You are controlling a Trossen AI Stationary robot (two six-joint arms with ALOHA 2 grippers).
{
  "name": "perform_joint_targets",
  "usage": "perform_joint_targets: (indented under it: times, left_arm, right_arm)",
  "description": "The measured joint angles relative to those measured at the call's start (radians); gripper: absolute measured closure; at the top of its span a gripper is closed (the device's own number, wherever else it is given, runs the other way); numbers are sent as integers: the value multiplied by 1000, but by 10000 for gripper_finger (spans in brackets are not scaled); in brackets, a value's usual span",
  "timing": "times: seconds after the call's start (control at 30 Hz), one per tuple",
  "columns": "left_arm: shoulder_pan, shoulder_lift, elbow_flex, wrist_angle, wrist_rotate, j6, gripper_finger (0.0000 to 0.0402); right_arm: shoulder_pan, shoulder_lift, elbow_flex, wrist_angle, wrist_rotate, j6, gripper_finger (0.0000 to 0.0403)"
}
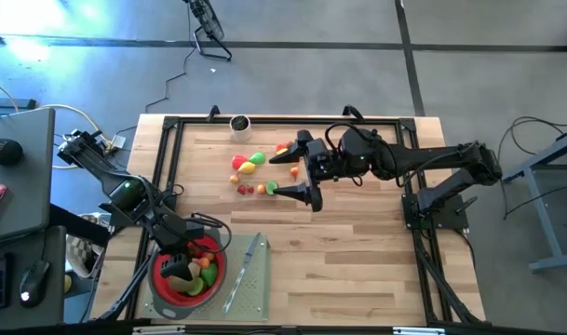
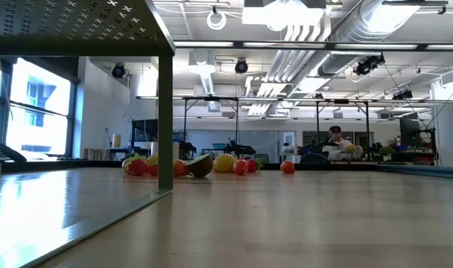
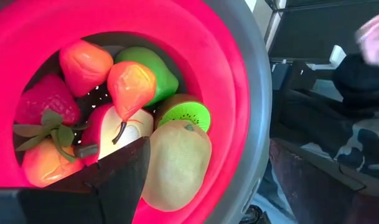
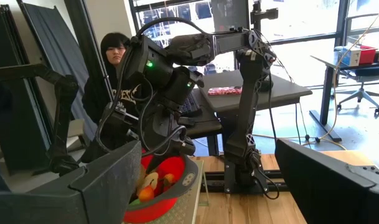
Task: Pick & Place Fruit
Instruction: Put the pear into the red strainer bowl on the shelf
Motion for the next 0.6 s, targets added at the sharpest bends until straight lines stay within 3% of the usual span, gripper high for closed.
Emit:
perform_joint_targets:
  times: [0.6]
  left_arm:
    - [0, 0, 0, 1, -42, -4, 80]
  right_arm:
    - [0, 0, 0, 0, 0, 0, 41]
